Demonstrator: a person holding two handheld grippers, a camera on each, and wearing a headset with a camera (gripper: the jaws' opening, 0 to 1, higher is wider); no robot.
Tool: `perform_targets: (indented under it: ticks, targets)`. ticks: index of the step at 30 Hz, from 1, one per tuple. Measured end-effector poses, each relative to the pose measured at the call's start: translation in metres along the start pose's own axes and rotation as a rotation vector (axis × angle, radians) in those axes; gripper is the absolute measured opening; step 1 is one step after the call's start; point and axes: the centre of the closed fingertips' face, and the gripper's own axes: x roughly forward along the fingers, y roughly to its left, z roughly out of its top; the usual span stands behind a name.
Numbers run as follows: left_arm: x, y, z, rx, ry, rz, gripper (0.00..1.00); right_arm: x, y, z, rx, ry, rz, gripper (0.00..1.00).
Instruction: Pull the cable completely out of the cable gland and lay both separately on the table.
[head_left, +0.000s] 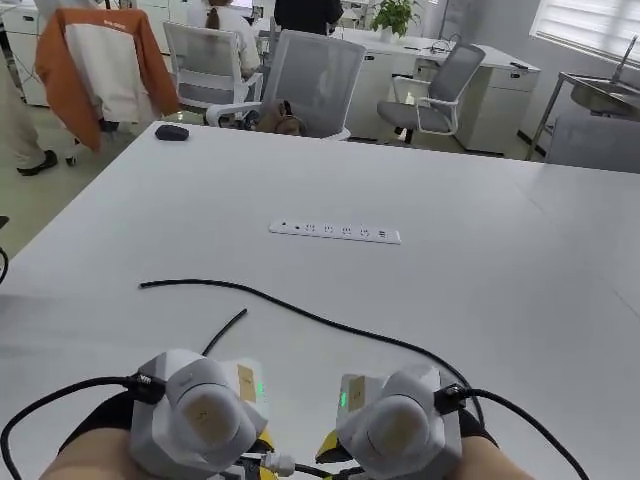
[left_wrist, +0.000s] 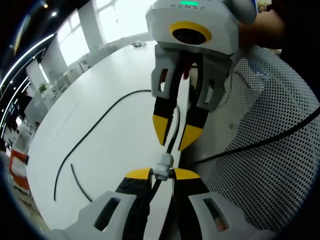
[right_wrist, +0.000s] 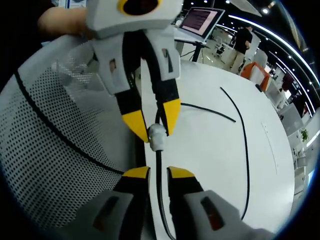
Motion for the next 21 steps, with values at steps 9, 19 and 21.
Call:
perform_targets:
  ticks: [9,19,21]
  targets:
    - [0.0,-0.001,0.003,-0.002,-0.012,-0.008,0.17,0.0,-0.005,-0.006,-0.006,0.026,-0.027,0.02]
    - [-0.002,0.003,0.002,0.004,-0.006,0.014,0.17,0.003,-0.011,-0.027,0.036,0.113,-0.039,0.02]
    - [-0.002,0.003,0.002,0.002,-0.007,0.016,0.17,0.003,-0.012,-0.033,0.049,0.141,-0.044,0.02]
